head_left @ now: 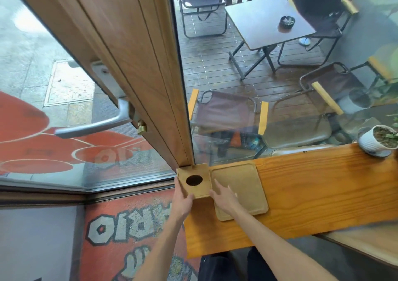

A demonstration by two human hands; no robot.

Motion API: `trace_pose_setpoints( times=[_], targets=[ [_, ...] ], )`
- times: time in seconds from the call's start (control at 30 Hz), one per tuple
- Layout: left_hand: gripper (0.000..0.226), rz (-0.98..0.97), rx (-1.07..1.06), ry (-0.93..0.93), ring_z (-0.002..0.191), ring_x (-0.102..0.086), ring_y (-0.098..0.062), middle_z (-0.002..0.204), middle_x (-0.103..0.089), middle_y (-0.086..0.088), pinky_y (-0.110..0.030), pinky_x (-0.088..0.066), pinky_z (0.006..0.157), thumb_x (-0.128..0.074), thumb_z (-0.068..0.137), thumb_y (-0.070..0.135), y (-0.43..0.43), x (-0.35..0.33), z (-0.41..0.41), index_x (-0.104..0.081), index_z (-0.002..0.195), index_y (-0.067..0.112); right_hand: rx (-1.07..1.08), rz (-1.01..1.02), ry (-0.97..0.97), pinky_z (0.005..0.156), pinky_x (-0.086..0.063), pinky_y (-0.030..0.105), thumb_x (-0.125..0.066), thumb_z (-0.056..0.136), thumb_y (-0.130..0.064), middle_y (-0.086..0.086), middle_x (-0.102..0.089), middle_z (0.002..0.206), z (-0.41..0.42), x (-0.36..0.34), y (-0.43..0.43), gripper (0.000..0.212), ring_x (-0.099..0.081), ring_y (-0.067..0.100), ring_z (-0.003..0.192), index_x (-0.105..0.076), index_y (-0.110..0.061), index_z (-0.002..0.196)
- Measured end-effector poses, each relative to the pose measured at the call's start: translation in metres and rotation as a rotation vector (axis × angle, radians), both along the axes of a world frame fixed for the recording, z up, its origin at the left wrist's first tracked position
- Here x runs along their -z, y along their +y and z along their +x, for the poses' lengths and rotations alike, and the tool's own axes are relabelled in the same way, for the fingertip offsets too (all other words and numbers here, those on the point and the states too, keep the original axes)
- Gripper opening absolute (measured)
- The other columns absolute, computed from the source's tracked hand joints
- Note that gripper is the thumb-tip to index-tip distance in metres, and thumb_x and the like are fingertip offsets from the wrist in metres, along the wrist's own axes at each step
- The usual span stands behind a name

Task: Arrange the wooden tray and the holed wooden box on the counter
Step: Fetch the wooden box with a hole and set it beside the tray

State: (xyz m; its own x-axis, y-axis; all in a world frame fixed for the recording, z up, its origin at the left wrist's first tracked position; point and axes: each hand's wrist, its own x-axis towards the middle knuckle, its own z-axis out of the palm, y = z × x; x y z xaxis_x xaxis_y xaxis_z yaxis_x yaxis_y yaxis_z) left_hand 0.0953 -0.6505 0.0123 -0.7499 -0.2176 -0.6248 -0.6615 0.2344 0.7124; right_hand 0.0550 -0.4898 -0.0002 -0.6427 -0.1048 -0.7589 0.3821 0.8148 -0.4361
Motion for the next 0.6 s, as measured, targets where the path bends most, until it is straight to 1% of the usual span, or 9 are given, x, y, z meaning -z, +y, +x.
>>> trace_pose_setpoints(
  times=[0.03,0.07,0.1,0.17,0.23,0.3,0.37,0.47,0.6],
  targets=[
    [0.086,-0.012,0.007,-0.020,0.151,-0.022,-0.025,0.165,-0.017,-0.003,-0.038,-0.023,0.119,-0.053,0.097,0.007,-0.001,0.000,0.000,0.007,0.158,0.019,0.018,-0.015,-0.033,0.121,-0.016,0.054,-0.038,0.100,-0.049,0.002,-0.037,0.157,0.001,0.004,-0.004,0.060,-0.022,0.030,0.150,-0.019,-0.034,0.155],
    [0.088,-0.025,0.013,-0.021,0.150,-0.024,-0.027,0.164,-0.020,-0.004,-0.039,-0.026,0.118,-0.054,0.096,0.004,-0.002,0.000,0.000,0.007,0.158,0.020,0.044,-0.035,-0.060,0.119,-0.023,0.054,-0.038,0.100,-0.047,0.001,-0.041,0.155,0.002,0.007,-0.006,0.059,-0.030,0.029,0.146,-0.019,-0.035,0.154],
    [0.090,-0.035,0.017,-0.015,0.148,-0.028,-0.029,0.162,-0.025,-0.006,-0.036,-0.031,0.115,-0.054,0.095,0.002,-0.003,0.002,-0.001,0.007,0.158,0.021,0.067,-0.051,-0.071,0.117,-0.028,0.053,-0.038,0.100,-0.046,-0.001,-0.044,0.154,0.003,0.009,-0.008,0.059,-0.036,0.028,0.143,-0.018,-0.037,0.154],
    [0.093,-0.040,0.024,-0.017,0.143,-0.036,-0.029,0.158,-0.033,-0.007,-0.032,-0.035,0.105,-0.054,0.093,0.000,-0.003,0.001,-0.002,0.009,0.158,0.023,0.094,-0.061,-0.071,0.116,-0.031,0.053,-0.038,0.100,-0.043,-0.003,-0.047,0.151,0.006,0.011,-0.011,0.058,-0.042,0.027,0.140,-0.015,-0.040,0.154],
    [0.093,-0.059,0.023,-0.032,0.143,-0.036,-0.030,0.159,-0.033,-0.008,-0.035,-0.036,0.107,-0.053,0.093,-0.001,-0.002,0.002,-0.002,0.011,0.158,0.021,0.102,-0.043,-0.060,0.118,-0.026,0.054,-0.036,0.101,-0.041,-0.004,-0.046,0.152,0.009,0.014,-0.013,0.057,-0.038,0.028,0.143,-0.014,-0.041,0.154],
    [0.092,-0.061,0.010,-0.034,0.144,-0.033,-0.030,0.160,-0.031,-0.008,-0.038,-0.033,0.112,-0.052,0.094,-0.003,0.000,0.004,-0.002,0.012,0.157,0.018,0.095,-0.005,-0.043,0.120,-0.017,0.056,-0.034,0.103,-0.040,-0.003,-0.043,0.154,0.011,0.013,-0.015,0.055,-0.028,0.029,0.148,-0.015,-0.040,0.154],
    [0.092,-0.044,-0.006,-0.038,0.147,-0.029,-0.029,0.161,-0.027,-0.009,-0.038,-0.029,0.115,-0.051,0.094,-0.004,0.001,0.007,-0.002,0.013,0.157,0.018,0.094,0.008,-0.029,0.121,-0.013,0.057,-0.032,0.103,-0.039,-0.001,-0.041,0.156,0.011,0.014,-0.017,0.053,-0.024,0.029,0.149,-0.016,-0.040,0.154],
    [0.092,-0.049,-0.018,-0.053,0.146,-0.028,-0.029,0.160,-0.027,-0.011,-0.037,-0.028,0.115,-0.051,0.094,-0.006,0.002,0.009,-0.003,0.013,0.157,0.017,0.120,-0.008,-0.039,0.121,-0.015,0.057,-0.032,0.103,-0.039,-0.001,-0.041,0.155,0.013,0.017,-0.016,0.053,-0.026,0.028,0.149,-0.017,-0.042,0.154],
    [0.095,-0.032,-0.013,-0.063,0.146,-0.027,-0.029,0.160,-0.025,-0.013,-0.037,-0.028,0.115,-0.051,0.093,-0.005,0.001,0.013,-0.005,0.015,0.156,0.017,0.135,-0.025,-0.030,0.119,-0.024,0.055,-0.037,0.102,-0.040,0.000,-0.045,0.152,0.008,0.021,-0.015,0.053,-0.034,0.027,0.145,-0.019,-0.044,0.152]
  ],
)
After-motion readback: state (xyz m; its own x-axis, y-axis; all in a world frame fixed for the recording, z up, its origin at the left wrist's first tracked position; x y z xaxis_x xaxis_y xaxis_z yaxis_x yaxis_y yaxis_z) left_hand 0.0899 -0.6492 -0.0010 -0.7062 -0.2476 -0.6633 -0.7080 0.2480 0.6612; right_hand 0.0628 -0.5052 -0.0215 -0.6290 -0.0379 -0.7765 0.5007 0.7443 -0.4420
